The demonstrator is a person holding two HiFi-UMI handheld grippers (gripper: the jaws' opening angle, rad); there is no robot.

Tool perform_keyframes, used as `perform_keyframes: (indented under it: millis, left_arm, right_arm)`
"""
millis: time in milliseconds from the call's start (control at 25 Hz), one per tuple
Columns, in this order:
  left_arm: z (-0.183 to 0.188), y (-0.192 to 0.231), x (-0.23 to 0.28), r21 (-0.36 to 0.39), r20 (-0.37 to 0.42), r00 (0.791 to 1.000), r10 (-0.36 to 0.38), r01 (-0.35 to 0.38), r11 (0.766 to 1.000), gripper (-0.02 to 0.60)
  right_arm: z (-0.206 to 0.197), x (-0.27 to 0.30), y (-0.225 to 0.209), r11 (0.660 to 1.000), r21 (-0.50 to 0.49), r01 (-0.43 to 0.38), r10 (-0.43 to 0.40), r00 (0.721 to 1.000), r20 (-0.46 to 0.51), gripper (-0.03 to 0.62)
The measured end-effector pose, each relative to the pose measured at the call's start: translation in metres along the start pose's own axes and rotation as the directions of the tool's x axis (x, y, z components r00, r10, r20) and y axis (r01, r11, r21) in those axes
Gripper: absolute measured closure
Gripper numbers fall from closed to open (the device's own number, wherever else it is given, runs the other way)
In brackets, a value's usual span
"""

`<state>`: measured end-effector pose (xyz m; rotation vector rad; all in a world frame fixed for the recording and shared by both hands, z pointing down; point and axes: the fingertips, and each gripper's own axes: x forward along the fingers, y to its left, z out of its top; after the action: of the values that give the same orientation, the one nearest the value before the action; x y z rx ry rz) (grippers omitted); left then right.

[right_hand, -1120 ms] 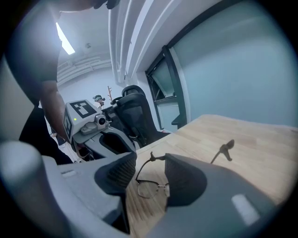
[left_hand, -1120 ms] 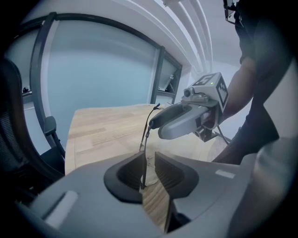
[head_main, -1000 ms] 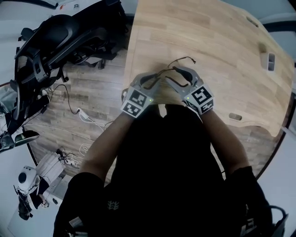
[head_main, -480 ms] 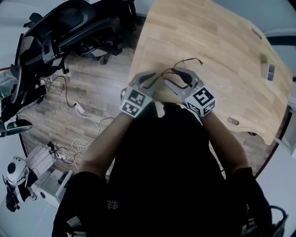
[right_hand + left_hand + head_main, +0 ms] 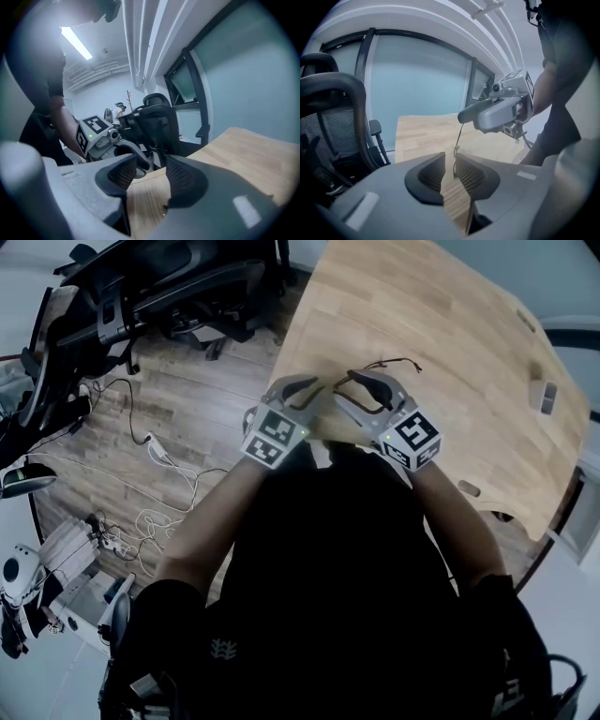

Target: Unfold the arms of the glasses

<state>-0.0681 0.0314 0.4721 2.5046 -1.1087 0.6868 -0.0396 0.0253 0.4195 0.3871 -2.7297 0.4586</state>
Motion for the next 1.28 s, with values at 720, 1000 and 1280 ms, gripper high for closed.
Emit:
perform_keyframes:
  millis: [720, 1000, 1280]
  left_arm:
    - [-0.022, -0.034, 0.122, 0.023, -0.145, 0.978, -0.151, 0.156, 0.988, 0.505]
    - [-0.034, -0.023, 0.155, 0.001, -0.214, 0.970, -0.116, 0.119, 0.993, 0.473]
    - [-0.045, -0.034, 0.163, 0.019, -0.236, 0.960, -0.150, 0.159, 0.987, 0.541]
  right_arm:
    - [-0.074, -0.058, -0.081, 0.959, 0.143, 0.244, -0.236, 0.969, -0.066, 0.408]
    - [-0.102, -0.070, -0.105, 0.932, 0.235, 0.277, -0.265, 0.961, -0.081, 0.408]
    - [-0.115, -0.066, -0.115, 0.918, 0.286, 0.275, -0.262, 0.961, -0.085, 0.408]
